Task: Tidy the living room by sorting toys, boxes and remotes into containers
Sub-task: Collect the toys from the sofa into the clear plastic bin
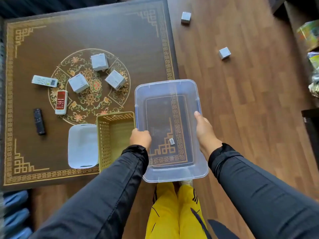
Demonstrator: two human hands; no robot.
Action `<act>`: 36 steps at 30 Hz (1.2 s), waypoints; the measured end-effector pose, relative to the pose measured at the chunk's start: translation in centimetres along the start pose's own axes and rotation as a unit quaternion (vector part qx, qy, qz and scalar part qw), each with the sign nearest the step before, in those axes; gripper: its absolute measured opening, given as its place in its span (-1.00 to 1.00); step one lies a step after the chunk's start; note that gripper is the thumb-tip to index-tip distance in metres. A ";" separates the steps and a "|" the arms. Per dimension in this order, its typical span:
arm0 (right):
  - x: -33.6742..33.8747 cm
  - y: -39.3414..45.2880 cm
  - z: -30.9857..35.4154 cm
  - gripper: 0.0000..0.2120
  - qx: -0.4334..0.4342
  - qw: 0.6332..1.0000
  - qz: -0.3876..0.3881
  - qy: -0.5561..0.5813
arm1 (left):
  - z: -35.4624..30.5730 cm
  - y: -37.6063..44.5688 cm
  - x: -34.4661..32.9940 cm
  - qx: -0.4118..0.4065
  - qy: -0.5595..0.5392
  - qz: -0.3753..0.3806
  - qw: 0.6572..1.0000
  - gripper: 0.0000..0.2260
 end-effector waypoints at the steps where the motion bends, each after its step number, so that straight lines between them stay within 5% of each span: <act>1: 0.0 0.0 0.4 -0.17 -0.005 1.000 -0.009 0.017 | -0.3 0.3 -0.1 -0.001 0.021 0.004 1.000 -0.47; 5: -0.2 0.9 -0.7 -0.31 -0.026 0.998 -0.015 0.046 | -0.8 1.2 -0.3 0.008 0.078 -0.001 0.997 -0.52; 13: 0.0 2.3 -1.8 -0.26 -0.048 0.997 -0.015 0.055 | -2.1 2.5 -0.6 0.028 0.094 -0.026 0.995 -0.51; 26: 0.7 2.3 -2.9 0.06 -0.112 0.994 0.016 0.010 | -1.5 3.3 -1.2 0.055 0.048 0.025 0.997 -0.43; 31: 1.7 1.3 -3.1 -0.11 -0.116 0.992 -0.016 -0.039 | -0.3 2.9 -1.2 0.074 0.017 0.056 0.996 -0.35; 36: 3.0 0.3 -2.2 -0.26 -0.074 0.990 -0.076 -0.096 | 0.1 1.6 -0.8 0.098 -0.022 0.086 0.991 -0.55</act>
Point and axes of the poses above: each hand's wrist, its own y-axis towards the middle knuckle, its own x-axis out of the back of the hand, z = x × y, the point moved 5 cm from there along y, towards the middle knuckle, and after that the axes turned 8 degrees about x, right-handed, at the moved point
